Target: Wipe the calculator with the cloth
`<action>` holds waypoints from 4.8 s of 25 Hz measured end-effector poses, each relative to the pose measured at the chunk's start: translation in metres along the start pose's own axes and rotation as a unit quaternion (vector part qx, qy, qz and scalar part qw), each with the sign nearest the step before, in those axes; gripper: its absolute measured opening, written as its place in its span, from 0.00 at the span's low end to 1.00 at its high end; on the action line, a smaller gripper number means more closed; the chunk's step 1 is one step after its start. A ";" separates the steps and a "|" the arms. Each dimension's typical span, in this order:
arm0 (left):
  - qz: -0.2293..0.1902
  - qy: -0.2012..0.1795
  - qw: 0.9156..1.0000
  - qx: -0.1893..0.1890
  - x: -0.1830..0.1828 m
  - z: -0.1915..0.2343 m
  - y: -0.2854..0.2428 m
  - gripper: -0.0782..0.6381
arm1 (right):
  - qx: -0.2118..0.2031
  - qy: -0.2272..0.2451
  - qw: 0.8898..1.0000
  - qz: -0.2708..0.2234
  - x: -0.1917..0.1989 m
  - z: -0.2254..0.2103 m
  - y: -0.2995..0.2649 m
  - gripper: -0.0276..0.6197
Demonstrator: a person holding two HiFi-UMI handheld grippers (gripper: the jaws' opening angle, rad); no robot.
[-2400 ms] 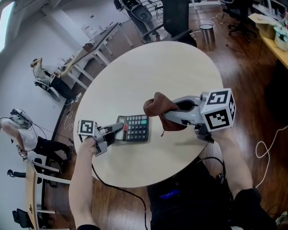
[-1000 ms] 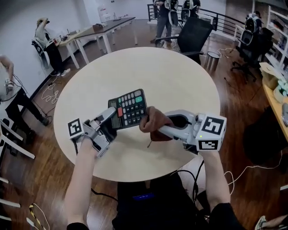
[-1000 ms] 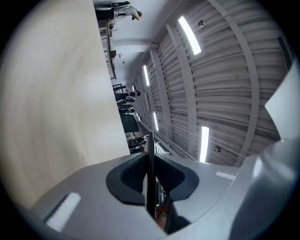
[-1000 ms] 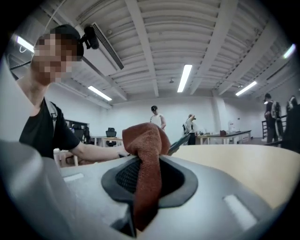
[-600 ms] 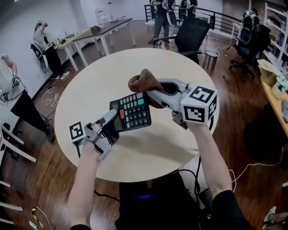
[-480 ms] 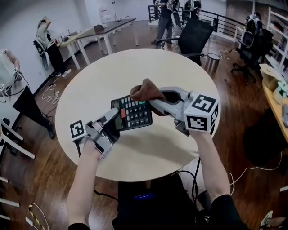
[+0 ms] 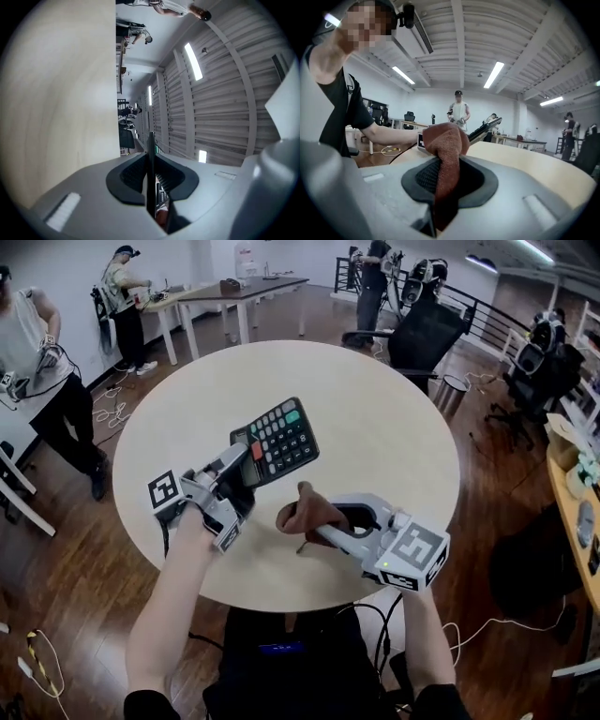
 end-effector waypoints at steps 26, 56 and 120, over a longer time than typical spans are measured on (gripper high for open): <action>-0.087 0.113 0.984 0.108 0.029 -0.032 0.003 0.19 | 0.137 0.191 0.972 -0.020 -0.040 0.021 -0.063 0.14; -0.092 0.126 0.980 0.122 0.033 -0.036 0.002 0.19 | 0.308 0.184 0.917 -0.171 -0.112 -0.019 0.034 0.14; 0.100 -0.138 0.975 -0.144 -0.081 0.036 -0.064 0.27 | 0.061 -0.299 0.952 0.028 0.040 -0.137 -0.046 0.14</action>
Point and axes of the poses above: the fingertips, and each gripper's own axes: y backward along the fingers, z to its left, x out of its underside, the point moved 7 cm from there along y, backward along the fingers, and after that the axes turned 7 degrees about -x, right-handed, at the moved point
